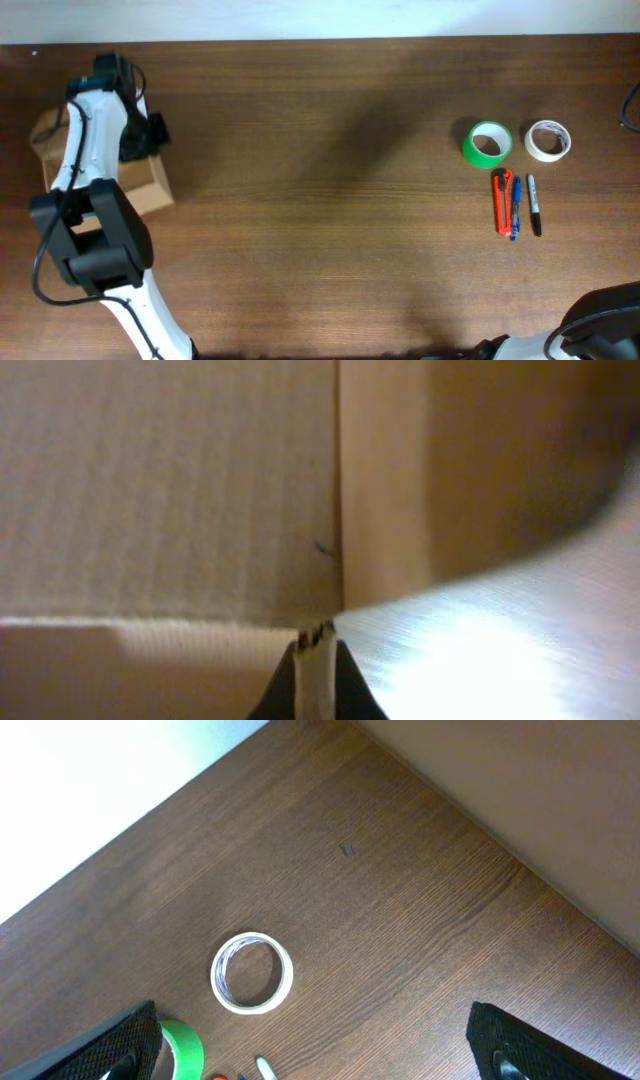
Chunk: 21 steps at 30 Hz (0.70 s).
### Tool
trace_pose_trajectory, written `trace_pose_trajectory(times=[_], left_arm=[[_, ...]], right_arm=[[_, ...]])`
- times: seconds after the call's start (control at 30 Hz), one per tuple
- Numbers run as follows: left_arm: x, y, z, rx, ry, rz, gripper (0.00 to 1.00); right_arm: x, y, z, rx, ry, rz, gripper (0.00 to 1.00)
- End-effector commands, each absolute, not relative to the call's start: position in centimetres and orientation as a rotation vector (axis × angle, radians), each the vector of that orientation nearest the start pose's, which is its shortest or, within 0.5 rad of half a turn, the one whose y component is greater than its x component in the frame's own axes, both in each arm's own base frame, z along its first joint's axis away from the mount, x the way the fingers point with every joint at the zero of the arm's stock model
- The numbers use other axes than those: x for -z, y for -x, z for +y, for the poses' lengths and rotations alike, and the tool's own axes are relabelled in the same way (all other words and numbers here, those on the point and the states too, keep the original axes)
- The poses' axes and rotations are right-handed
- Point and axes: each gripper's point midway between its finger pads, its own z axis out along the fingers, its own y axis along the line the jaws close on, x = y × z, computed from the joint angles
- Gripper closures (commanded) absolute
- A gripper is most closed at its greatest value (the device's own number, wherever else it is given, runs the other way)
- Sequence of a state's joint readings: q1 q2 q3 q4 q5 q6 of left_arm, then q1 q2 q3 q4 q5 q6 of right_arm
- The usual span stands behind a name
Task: Pack container
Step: 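Reach the left gripper to the cardboard box edge and grasp it, then drag the cardboard box with the left gripper to table center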
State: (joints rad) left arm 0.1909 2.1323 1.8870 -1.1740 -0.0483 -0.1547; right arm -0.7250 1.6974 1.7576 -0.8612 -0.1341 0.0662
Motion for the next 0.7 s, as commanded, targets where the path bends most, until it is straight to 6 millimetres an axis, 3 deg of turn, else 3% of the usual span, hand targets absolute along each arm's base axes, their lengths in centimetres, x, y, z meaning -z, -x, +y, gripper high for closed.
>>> trace_pose_trajectory(times=[0.0, 0.07, 0.17, 0.3, 0.4, 0.67], left_arm=[[-16.5, -48.0, 6.1, -0.042, 0.410, 2.779, 0.98], [-21.4, -49.3, 3.0, -0.001, 0.371, 2.681, 0.98], [-26.4, -49.7, -1.8, 0.085, 0.303, 2.586, 0.98], [-30.2, -48.5, -9.1, 0.185, 0.185, 2.521, 0.99], [-30.4, -46.8, -14.4, 0.216, 0.122, 2.538, 0.98], [-27.1, -43.1, -26.5, 0.210, 0.003, 2.577, 0.99]], right_arm=[[-28.4, -36.4, -29.2, 0.165, -0.830, 2.192, 0.01], [-28.4, -36.4, -29.2, 0.165, -0.830, 2.192, 0.01], [-28.4, -36.4, -29.2, 0.165, -0.830, 2.192, 0.01], [-28.4, -36.4, -29.2, 0.165, -0.831, 2.192, 0.01], [-28.4, -36.4, -29.2, 0.165, -0.830, 2.192, 0.01], [-28.4, -36.4, -29.2, 0.165, -0.830, 2.192, 0.01]])
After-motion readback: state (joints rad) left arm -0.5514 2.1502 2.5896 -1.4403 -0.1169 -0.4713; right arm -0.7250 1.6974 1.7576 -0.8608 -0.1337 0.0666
